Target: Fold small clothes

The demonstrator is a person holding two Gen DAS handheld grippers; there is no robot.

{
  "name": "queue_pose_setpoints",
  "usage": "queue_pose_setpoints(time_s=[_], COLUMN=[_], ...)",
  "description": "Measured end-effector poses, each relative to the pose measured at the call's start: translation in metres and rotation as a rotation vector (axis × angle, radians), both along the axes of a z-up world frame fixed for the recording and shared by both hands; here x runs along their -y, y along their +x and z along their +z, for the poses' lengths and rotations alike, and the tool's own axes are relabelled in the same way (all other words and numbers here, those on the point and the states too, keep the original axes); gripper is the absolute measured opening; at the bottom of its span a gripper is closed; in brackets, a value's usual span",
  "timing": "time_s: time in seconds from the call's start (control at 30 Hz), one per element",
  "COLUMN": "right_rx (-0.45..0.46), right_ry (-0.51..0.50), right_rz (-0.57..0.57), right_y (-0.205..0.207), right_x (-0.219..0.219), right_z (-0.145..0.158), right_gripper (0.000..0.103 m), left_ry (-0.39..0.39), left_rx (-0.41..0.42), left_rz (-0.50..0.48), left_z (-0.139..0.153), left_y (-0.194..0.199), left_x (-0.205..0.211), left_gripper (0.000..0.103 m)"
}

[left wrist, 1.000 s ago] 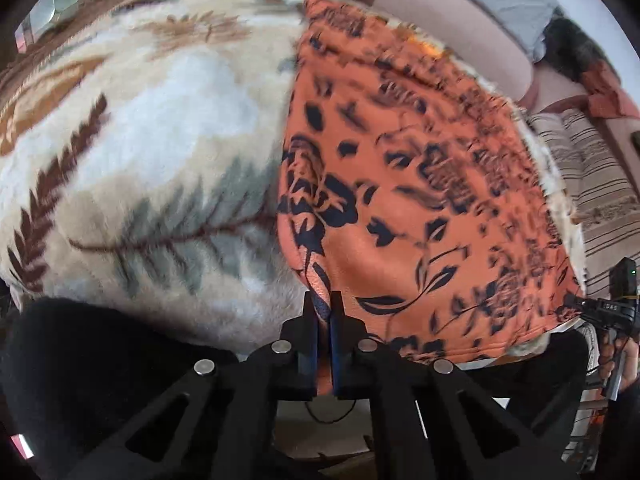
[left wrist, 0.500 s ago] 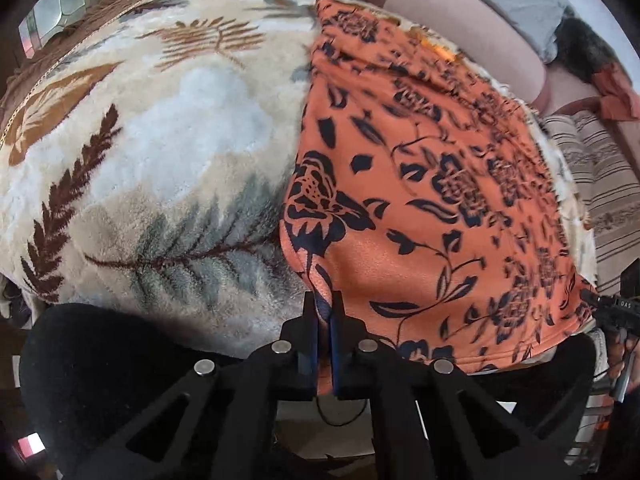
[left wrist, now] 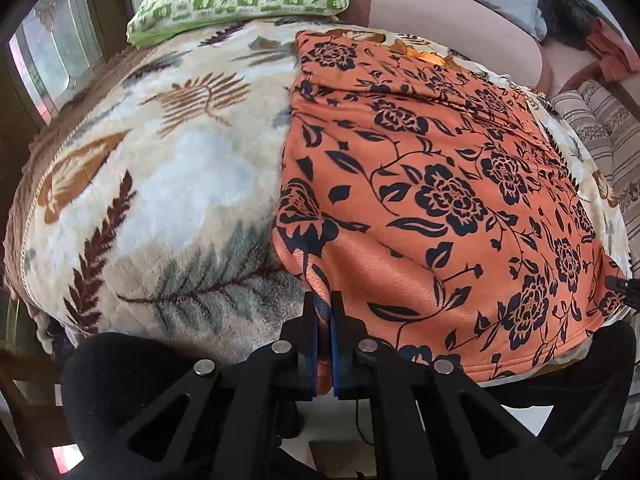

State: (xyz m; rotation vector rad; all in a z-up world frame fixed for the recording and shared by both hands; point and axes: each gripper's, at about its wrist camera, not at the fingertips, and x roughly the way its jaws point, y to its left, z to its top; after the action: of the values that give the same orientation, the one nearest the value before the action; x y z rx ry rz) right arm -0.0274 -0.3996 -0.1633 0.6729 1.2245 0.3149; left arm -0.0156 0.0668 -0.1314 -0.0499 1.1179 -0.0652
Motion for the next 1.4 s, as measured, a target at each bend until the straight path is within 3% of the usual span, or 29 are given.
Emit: queue_pose_setpoints(time_s=[0.4, 0.57, 0.83, 0.97, 1.07, 1.27, 1.4], right_rx=[0.042, -0.004, 0.105, 0.022, 0.011, 0.137, 0.256], right_ry=[0.024, 0.013, 0.082, 0.075, 0.108, 0.189, 0.238], right_rz=[-0.01, -0.014, -0.047, -0.066, -0.07, -0.045, -0.042], right_y=[-0.004, -0.005, -0.009, -0.009, -0.009, 0.028, 0.097], right_x=[0.006, 0.011, 0.024, 0.03, 0.032, 0.041, 0.052], right_z=[0.013, -0.002, 0.026, -0.002, -0.007, 0.045, 0.095], right_gripper=[0.009, 0.009, 0.009, 0.009, 0.009, 0.009, 0.009], left_ry=[-0.001, -0.024, -0.07, -0.1, -0.119, -0.219, -0.288], left_rx=[0.01, -0.012, 0.075, -0.046, -0.066, 0.038, 0.151], left_rz=[0.005, 0.007, 0.033, 0.051, 0.054, 0.006, -0.004], left_z=[0.002, -0.002, 0.027, 0.002, 0.001, 0.061, 0.115], left_y=[-0.005, -0.005, -0.007, 0.001, 0.002, 0.041, 0.116], left_x=[-0.003, -0.006, -0.01, -0.016, -0.021, -0.025, -0.032], left_gripper=[0.004, 0.004, 0.004, 0.004, 0.004, 0.004, 0.004])
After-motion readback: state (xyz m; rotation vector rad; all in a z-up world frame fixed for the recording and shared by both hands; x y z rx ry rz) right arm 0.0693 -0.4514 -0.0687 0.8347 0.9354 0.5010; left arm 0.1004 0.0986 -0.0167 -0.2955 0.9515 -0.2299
